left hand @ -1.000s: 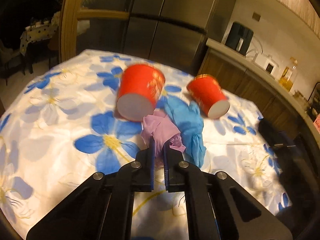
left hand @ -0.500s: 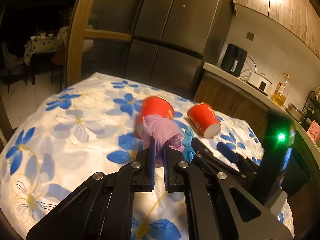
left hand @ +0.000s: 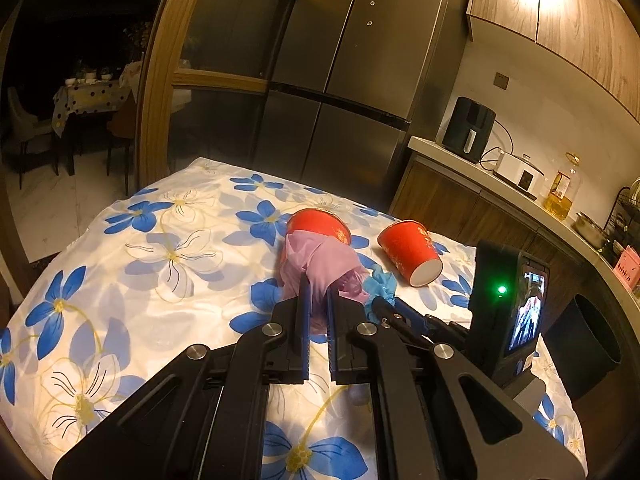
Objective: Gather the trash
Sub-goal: 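Grasp the purple glove with the left gripper while the right gripper grasps the blue glove, then carry the purple and blue gloves in both grippers over the black bin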
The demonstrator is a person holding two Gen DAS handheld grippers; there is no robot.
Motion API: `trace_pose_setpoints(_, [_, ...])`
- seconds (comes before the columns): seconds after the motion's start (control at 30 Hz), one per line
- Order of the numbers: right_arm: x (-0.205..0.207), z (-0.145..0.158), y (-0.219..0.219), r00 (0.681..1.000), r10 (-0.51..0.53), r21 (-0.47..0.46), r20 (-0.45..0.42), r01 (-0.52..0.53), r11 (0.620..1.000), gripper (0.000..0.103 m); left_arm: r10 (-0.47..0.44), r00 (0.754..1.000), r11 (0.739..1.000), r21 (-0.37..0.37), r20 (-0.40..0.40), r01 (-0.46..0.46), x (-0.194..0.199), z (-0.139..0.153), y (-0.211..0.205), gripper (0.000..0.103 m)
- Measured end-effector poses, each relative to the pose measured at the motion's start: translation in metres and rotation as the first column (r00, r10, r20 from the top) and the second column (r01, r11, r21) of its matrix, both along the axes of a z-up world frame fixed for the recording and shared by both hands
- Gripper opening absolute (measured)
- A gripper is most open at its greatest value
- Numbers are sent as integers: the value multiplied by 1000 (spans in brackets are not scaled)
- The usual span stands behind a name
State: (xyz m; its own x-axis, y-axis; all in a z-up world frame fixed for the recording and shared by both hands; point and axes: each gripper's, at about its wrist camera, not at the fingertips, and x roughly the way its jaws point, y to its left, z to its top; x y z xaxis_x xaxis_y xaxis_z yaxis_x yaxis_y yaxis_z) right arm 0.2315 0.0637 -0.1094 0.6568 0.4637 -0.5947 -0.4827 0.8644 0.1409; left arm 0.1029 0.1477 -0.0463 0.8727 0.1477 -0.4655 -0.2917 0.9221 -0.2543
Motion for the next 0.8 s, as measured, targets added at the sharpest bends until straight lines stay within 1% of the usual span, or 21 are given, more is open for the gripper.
trace_pose_setpoints(0.1, [-6, 8, -9, 1000, -10, 28, 17, 10, 1000, 11, -2, 1000, 1000, 6, 5, 2, -3, 4, -2, 7])
trace_pose_setpoints(0.23, [-22, 26, -27, 997, -31, 63, 67, 27, 998, 10, -10, 1000, 1000, 14, 10, 9, -3, 7, -7, 7])
trace_pose_setpoints(0.5, [-49, 56, -81, 986, -103, 121, 129, 87, 989, 10, -44, 999, 999, 20, 6, 43, -1, 9, -28, 7])
trace_pose_setpoints(0.8, [-71, 78, -141, 966, -186, 159, 181, 158, 975, 10, -110, 994, 993, 52, 8, 109, 9, 16, -72, 7])
